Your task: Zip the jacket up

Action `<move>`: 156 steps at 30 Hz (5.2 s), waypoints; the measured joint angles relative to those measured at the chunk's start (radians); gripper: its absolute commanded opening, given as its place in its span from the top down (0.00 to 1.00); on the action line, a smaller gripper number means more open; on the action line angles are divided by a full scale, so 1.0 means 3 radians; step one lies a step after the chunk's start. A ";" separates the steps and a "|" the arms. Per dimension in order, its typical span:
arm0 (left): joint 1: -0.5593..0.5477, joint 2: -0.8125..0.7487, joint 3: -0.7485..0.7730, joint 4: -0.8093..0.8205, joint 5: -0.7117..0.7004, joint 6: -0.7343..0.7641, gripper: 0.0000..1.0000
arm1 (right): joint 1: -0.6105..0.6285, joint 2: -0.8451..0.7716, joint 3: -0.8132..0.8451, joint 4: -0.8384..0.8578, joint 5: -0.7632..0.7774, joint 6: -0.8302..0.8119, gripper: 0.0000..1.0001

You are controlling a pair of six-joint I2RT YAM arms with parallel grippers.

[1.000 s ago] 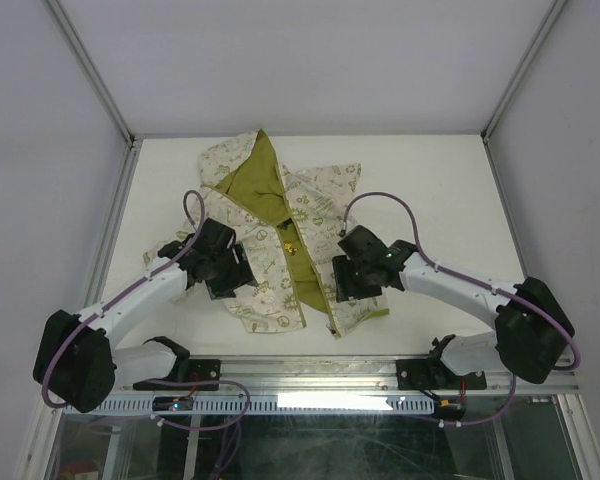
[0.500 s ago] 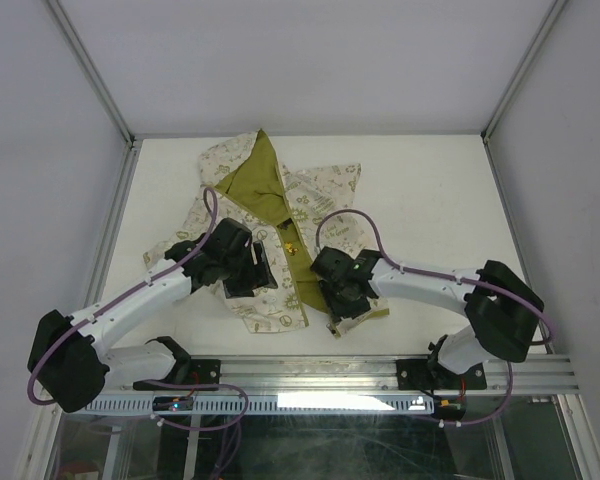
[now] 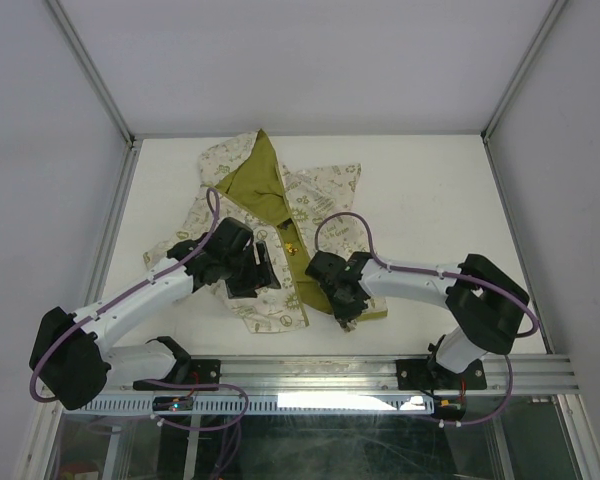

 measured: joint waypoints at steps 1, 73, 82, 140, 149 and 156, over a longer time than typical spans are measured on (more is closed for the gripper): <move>0.0000 0.0000 0.0000 0.0015 0.0011 0.0000 0.33 | 0.0001 0.0000 0.0004 0.0003 0.0010 0.0004 0.98; 0.0244 -0.0231 -0.1030 0.3156 0.1263 -0.2102 0.30 | -0.0435 -0.1377 -0.0473 0.2757 -0.0701 0.0257 1.00; 0.0244 -0.0369 -0.1353 0.3597 0.1062 -0.2398 0.44 | -0.0435 -0.1377 -0.0473 0.2754 -0.0764 0.0329 1.00; 0.0240 -0.1026 -0.1386 0.3553 0.0603 -0.0343 1.00 | -0.0674 -0.1144 -0.0164 0.2511 -0.1354 0.0502 1.00; -0.0001 -0.1233 -0.1195 0.3226 0.0717 0.0971 0.88 | -0.0764 -0.0959 -0.0020 0.2485 -0.1667 0.0559 1.00; -0.0399 -0.1203 -0.0889 0.2853 0.0774 0.1682 0.71 | -0.0786 -0.0839 0.0048 0.2436 -0.1705 0.0451 1.00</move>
